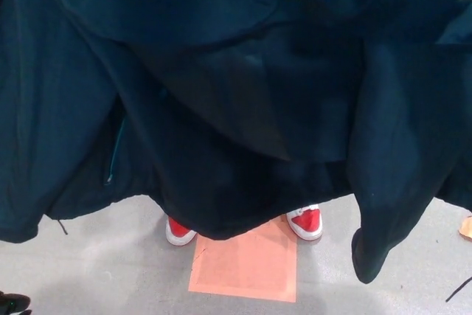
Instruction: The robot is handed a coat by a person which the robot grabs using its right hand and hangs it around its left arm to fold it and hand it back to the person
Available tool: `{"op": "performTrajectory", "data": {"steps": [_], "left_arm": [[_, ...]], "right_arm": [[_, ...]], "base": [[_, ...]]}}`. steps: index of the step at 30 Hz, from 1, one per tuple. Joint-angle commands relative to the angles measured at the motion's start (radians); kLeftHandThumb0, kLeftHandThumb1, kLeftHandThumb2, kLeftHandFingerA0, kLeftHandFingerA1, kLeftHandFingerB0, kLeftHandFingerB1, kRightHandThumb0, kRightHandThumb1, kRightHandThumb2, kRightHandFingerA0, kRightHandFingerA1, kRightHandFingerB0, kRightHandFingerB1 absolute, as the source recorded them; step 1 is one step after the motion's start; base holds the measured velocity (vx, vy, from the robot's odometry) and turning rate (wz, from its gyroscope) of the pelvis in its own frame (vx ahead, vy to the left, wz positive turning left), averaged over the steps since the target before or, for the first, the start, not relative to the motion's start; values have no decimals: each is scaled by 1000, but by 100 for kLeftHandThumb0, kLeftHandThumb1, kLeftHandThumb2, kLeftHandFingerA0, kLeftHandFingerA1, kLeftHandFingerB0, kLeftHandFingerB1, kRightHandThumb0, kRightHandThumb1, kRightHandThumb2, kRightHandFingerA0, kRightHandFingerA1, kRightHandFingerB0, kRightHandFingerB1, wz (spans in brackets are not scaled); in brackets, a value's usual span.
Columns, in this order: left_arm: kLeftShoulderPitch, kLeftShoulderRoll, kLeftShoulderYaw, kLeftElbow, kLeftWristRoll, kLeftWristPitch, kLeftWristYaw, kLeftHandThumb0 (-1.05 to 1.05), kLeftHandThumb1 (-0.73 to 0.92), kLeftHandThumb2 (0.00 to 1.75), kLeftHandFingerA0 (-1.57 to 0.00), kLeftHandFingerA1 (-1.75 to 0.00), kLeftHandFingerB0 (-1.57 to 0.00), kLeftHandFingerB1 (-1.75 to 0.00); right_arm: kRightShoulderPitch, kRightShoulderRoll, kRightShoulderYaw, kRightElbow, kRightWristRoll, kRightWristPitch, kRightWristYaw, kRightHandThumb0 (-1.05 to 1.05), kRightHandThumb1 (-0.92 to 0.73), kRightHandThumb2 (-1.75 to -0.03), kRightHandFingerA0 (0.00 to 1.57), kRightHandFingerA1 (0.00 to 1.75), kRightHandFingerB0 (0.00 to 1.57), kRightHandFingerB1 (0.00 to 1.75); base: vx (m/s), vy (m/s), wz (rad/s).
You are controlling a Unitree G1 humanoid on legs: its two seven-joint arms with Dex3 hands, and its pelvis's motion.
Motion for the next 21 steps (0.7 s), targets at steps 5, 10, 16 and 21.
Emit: {"op": "performTrajectory", "data": {"steps": [5,10,16,21], "left_arm": [[3,16,34,14,-43,10,-41,-62,90,67,-21,-31,-21,-31],[16,27,12,5,-18,-31,-51,-62,92,68,-21,-31,-22,-31],[7,13,10,6,-15,-14,-32,-62,90,67,-24,-32,-23,-32],[-1,14,17,6,-23,-9,-40,-64,91,67,-24,-33,-23,-32]], "right_arm": [[-207,-61,291,429,-24,236,447,-91,-68,-106,0,19,0,13],[-298,-16,386,690,-109,221,476,-89,-66,-104,0,16,0,13],[-346,29,453,885,-107,268,536,-87,-61,-103,0,18,0,14],[-361,53,491,999,-38,325,701,-96,-58,-81,1,18,0,1]], "base": [[0,0,0],[0,0,0],[0,0,0],[0,0,0]]}}
